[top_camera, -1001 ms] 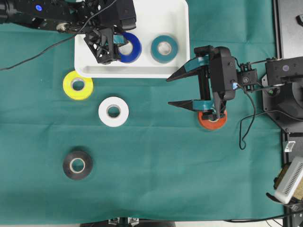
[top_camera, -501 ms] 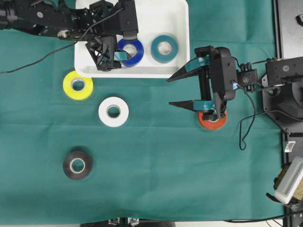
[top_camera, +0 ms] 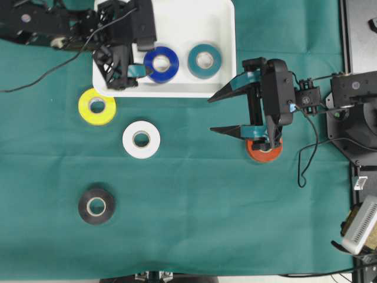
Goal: Put the tape alternately from left to right into the white case.
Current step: 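Release the blue roll in the tray and withdraw the left gripper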
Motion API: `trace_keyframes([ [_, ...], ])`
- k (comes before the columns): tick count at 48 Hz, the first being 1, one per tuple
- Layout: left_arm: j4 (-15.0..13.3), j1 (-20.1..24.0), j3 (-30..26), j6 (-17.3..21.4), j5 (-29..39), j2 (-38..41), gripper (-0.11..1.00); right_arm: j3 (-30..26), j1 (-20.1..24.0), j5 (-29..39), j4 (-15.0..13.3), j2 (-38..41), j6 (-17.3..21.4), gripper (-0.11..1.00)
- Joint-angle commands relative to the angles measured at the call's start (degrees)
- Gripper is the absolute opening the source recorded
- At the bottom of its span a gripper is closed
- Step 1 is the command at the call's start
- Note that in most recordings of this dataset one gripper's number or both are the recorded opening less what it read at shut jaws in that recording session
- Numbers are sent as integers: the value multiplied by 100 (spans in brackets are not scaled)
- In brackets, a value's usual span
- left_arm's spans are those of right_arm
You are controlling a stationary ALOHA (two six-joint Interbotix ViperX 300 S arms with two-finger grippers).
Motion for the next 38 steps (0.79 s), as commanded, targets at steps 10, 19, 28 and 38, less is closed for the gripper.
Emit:
trace_keyframes([
  [10, 9, -448, 308, 9, -44, -536, 85, -44, 18, -53, 9, -35, 0, 72],
  [19, 9, -606, 686, 18, -44, -888, 84, -26, 18, -53, 9, -35, 0, 72],
  [28, 9, -677, 1090, 18, -97, -1283, 84, 0, 9, -53, 9, -35, 9, 72],
  [38, 9, -809, 1573, 0, -439, -1591, 84, -9, 18, -53, 9, -35, 9, 72],
])
